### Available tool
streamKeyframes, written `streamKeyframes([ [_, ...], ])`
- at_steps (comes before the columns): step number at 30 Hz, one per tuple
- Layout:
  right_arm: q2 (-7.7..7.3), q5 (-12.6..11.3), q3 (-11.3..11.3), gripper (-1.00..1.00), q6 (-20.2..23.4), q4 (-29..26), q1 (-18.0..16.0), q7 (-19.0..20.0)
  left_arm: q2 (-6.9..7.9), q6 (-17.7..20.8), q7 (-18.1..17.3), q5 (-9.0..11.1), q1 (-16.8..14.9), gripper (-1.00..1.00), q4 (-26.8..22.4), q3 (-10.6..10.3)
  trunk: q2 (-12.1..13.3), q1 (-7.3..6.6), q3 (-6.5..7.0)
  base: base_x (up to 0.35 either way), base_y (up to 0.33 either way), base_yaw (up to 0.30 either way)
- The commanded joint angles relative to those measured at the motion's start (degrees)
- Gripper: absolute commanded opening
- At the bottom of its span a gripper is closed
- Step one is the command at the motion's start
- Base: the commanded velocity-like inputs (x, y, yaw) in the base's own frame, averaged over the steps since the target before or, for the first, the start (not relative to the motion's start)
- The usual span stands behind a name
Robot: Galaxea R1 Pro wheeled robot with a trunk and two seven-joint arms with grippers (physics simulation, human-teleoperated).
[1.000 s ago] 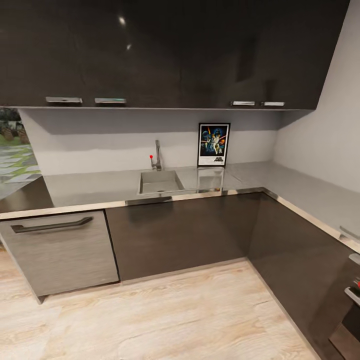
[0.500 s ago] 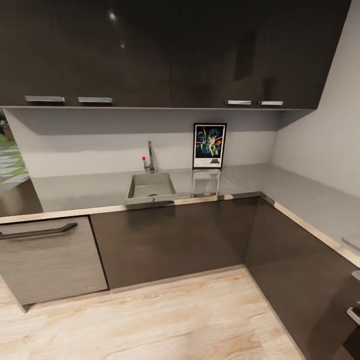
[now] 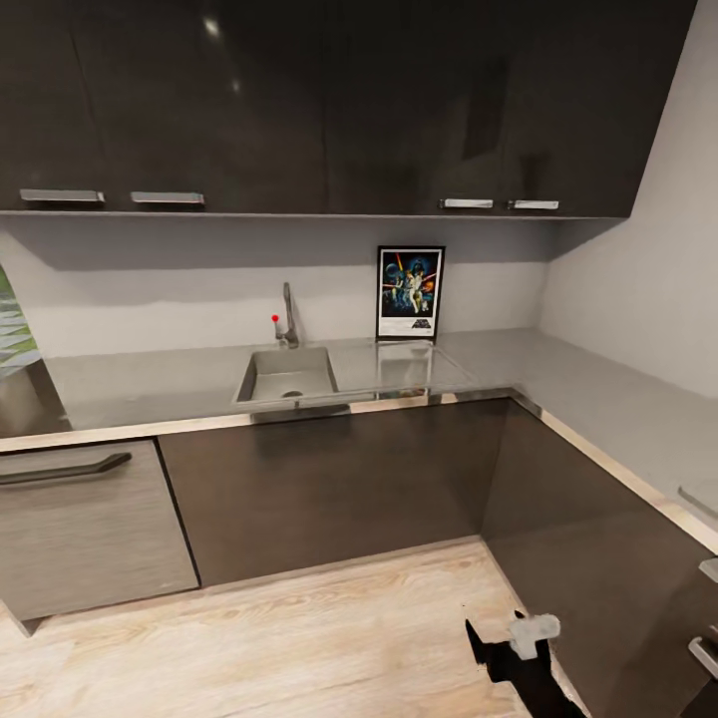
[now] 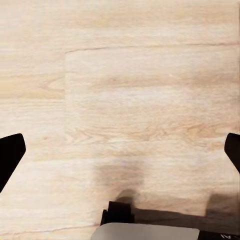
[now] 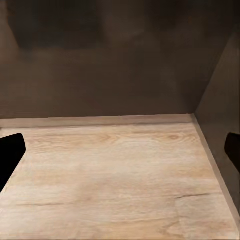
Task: Pick up the poster from the kitchen countertop and hang it on one of the wall nails in the kitchen.
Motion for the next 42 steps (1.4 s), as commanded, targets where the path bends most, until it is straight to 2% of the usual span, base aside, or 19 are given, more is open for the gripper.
streamKeyframes([
  [1,-0.08,0.0,0.1,1.00,3.3,-5.0,0.0,1.2,0.39,-0.1,-3.7,0.0,0.0,1.00,-0.1,2.4,0.0,0.00,-0.05,0.009,-0.010,0.000],
  [2,-0.11,0.0,0.0,1.00,5.4,-7.7,0.0,2.1,0.69,-0.1,-5.8,0.0,0.0,1.00,-0.1,3.6,0.0,0.00,-0.05,0.007,-0.008,0.000],
  [4,-0.20,0.1,-0.3,1.00,14.7,-17.5,-0.6,6.6,1.90,0.0,-14.6,-0.1,0.0,1.00,-0.1,8.0,0.0,0.00,-0.05,0.004,-0.004,0.000],
  [7,-0.36,0.2,-0.4,1.00,22.6,-24.5,-3.4,10.6,2.50,0.0,-20.6,-0.1,0.0,1.00,-0.1,11.6,0.0,0.00,-0.05,0.002,-0.002,0.000],
  [9,-0.45,0.2,-0.5,1.00,26.0,-26.6,-6.3,12.4,2.67,0.0,-22.3,-0.2,0.0,1.00,-0.1,13.0,0.0,0.00,-0.05,0.000,-0.001,0.000],
  [10,-0.62,0.2,-0.5,1.00,29.7,-27.8,-10.1,14.5,2.76,0.0,-23.3,-0.2,0.0,1.00,-0.1,13.9,0.0,0.00,-0.05,0.000,0.000,0.000],
  [12,-1.03,0.3,-0.6,1.00,33.9,-28.4,-14.3,17.1,2.81,0.0,-23.9,-0.2,0.0,1.00,-0.1,14.5,0.0,0.00,-0.05,0.000,0.000,0.000],
  [13,-1.88,0.3,-0.7,1.00,38.3,-28.3,-18.6,20.1,2.86,0.0,-24.3,-0.2,0.0,1.00,0.1,14.9,0.0,0.00,-0.05,0.000,0.000,0.000],
  [14,-2.45,0.3,-0.7,1.00,40.3,-28.0,-20.8,21.7,2.88,0.0,-24.5,-0.2,0.0,1.00,0.2,15.0,0.0,0.00,-0.05,0.000,0.000,0.000],
  [18,-4.99,0.3,-0.8,1.00,46.2,-26.5,-29.0,27.3,2.92,-0.1,-24.8,-0.3,0.0,1.00,0.6,15.4,0.0,0.00,-0.05,0.000,0.000,0.000],
  [19,-6.10,0.3,-0.8,1.00,47.8,-25.3,-32.5,29.3,2.97,-0.1,-24.9,-0.3,0.0,1.00,0.7,15.5,0.0,0.00,-0.05,0.000,0.000,0.000],
  [21,-7.22,0.3,-1.4,1.00,48.8,-23.7,-35.8,30.7,3.02,-0.1,-25.0,-0.3,0.0,1.00,0.8,15.5,0.0,0.00,-0.05,0.000,0.000,0.000],
  [23,-8.88,0.2,-4.4,1.00,49.7,-20.6,-39.8,31.9,3.08,-0.1,-25.1,-0.3,0.0,1.00,0.8,15.6,0.0,0.00,-0.05,0.000,0.000,0.000],
  [24,-9.96,0.0,-8.7,1.00,50.2,-16.6,-42.7,32.8,3.10,-0.1,-25.2,-0.3,0.0,1.00,0.7,15.6,0.0,0.00,-0.05,0.000,0.000,0.000],
  [26,-10.56,-0.1,-12.1,1.00,50.2,-11.5,-45.3,34.6,3.18,0.0,-25.2,-0.3,0.0,1.00,0.6,15.6,0.0,0.00,-0.05,0.019,-0.015,0.000],
  [29,-11.44,-0.1,-14.2,1.00,50.2,-5.3,-48.4,38.5,3.70,0.0,-25.3,-0.3,0.0,1.00,0.6,15.6,0.0,0.00,-0.05,0.110,-0.087,0.000],
  [35,-13.03,0.4,-14.2,1.00,50.1,0.1,-52.6,45.2,4.32,0.0,-25.3,-0.2,0.0,1.00,0.8,15.7,0.0,0.00,-0.05,0.192,-0.154,0.000],
  [39,-13.40,1.1,-12.4,1.00,49.9,0.1,-53.6,46.3,4.43,0.0,-25.3,-0.2,0.0,1.00,0.8,15.7,0.0,0.00,-0.05,0.068,-0.056,0.000],
  [42,-13.48,1.3,-12.2,1.00,49.7,0.3,-53.7,45.5,4.47,0.0,-25.3,-0.2,0.0,1.00,0.8,15.7,0.0,0.00,-0.05,0.021,-0.017,0.000],
])
